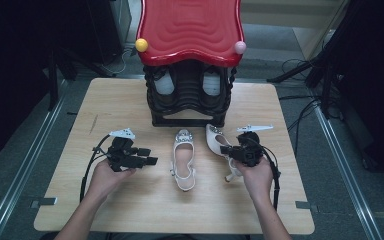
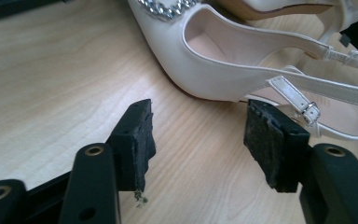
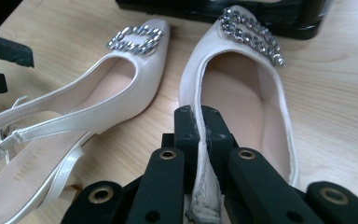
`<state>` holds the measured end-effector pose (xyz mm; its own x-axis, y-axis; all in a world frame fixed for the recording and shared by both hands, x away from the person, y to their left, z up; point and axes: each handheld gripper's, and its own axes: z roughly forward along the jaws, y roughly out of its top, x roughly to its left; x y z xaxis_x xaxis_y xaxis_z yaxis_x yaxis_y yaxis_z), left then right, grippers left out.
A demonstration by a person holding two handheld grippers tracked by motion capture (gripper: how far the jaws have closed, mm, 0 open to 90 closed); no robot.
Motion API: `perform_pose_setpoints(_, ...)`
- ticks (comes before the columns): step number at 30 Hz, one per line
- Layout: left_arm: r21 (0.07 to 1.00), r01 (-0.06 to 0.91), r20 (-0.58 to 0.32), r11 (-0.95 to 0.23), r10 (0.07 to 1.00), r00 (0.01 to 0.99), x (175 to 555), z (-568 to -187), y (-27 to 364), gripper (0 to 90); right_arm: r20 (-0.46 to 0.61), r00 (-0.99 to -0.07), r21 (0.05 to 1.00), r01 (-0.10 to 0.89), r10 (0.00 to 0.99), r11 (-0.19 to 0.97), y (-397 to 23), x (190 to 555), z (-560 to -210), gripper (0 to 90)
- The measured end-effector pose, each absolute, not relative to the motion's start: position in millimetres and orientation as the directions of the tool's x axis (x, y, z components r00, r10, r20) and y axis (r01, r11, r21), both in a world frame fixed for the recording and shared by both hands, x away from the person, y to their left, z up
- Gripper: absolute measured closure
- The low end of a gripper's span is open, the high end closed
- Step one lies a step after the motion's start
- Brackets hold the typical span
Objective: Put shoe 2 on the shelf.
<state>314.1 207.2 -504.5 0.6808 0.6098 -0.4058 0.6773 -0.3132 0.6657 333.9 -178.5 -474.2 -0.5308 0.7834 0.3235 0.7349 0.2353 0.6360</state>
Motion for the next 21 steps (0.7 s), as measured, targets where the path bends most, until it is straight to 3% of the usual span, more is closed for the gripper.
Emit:
perform_pose_setpoints(4,0.654,0.686,-0.414,-0.319,0.608,0.678,313.4,-505.1,204.3,41.0,0.307,-0.554,0.625,0.731,0.774,0.275,-164.5,333.3,-479.3,87.9)
perform_pose_setpoints(9,0.681,0.643,-0.335,-0.351,0.632,0.699,304.1,-503.9,200.6,43.0,0.297,-0.570,0.612,0.729,0.766,0.306,-150.2,334.3,-483.5,87.8)
perform_pose_setpoints(13,0.692,0.643,-0.367,-0.329,0.606,0.705,302.3,-503.3,202.0,43.1,0.291,-0.584,0.598,0.729,0.758,0.332,-137.1,334.4,-488.3,87.8)
perform_pose_setpoints(18,0.701,0.630,-0.371,-0.334,0.584,0.722,299.5,-503.8,203.4,69.6,0.291,-0.595,0.583,0.731,0.749,0.354,-124.3,334.3,-493.9,87.7)
perform_pose_setpoints(21,0.698,0.629,-0.369,-0.342,0.581,0.725,299.3,-506.4,200.9,75.7,0.268,-0.601,0.589,0.721,0.753,0.365,-119.4,332.5,-494.1,87.4)
